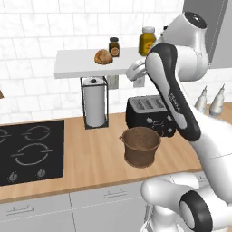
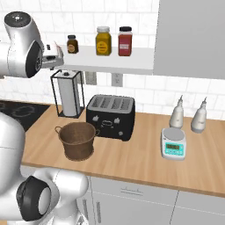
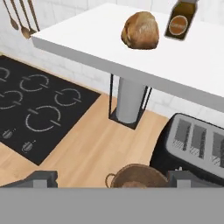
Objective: Open the cabinet, pick up the bread from the cabinet and place it in the basket. Then move the basket to the dining counter.
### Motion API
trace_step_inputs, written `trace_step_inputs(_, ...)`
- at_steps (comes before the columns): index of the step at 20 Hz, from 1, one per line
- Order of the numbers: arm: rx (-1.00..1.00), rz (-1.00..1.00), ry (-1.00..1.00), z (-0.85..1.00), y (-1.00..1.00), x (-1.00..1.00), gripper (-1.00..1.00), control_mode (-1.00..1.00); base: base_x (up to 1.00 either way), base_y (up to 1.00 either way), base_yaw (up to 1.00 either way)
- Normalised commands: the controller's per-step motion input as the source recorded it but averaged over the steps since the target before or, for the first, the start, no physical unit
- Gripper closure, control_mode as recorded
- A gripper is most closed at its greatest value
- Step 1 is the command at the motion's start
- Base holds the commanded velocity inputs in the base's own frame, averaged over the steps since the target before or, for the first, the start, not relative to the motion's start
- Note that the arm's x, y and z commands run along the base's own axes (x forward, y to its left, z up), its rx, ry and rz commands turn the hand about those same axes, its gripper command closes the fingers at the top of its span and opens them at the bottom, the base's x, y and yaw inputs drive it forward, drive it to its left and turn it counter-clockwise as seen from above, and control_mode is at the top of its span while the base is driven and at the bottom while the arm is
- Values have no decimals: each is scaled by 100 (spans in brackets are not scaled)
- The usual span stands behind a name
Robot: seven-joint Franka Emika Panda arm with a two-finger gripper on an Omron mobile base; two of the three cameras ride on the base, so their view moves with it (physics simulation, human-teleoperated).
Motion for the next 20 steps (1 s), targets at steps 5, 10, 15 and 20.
trace_step_inputs(5, 4, 0, -2, 0, 27, 52, -100, -100, 0, 0, 0)
trace_step_inputs(10, 0, -4, -5, 0, 4, 54, -100, -100, 0, 0, 0)
trace_step_inputs(15, 2, -2, 0, 0, 19, 55, -100, -100, 0, 0, 0)
trace_step_inputs(20, 5, 0, 0, 7, 9, 52, -100, -100, 0, 0, 0)
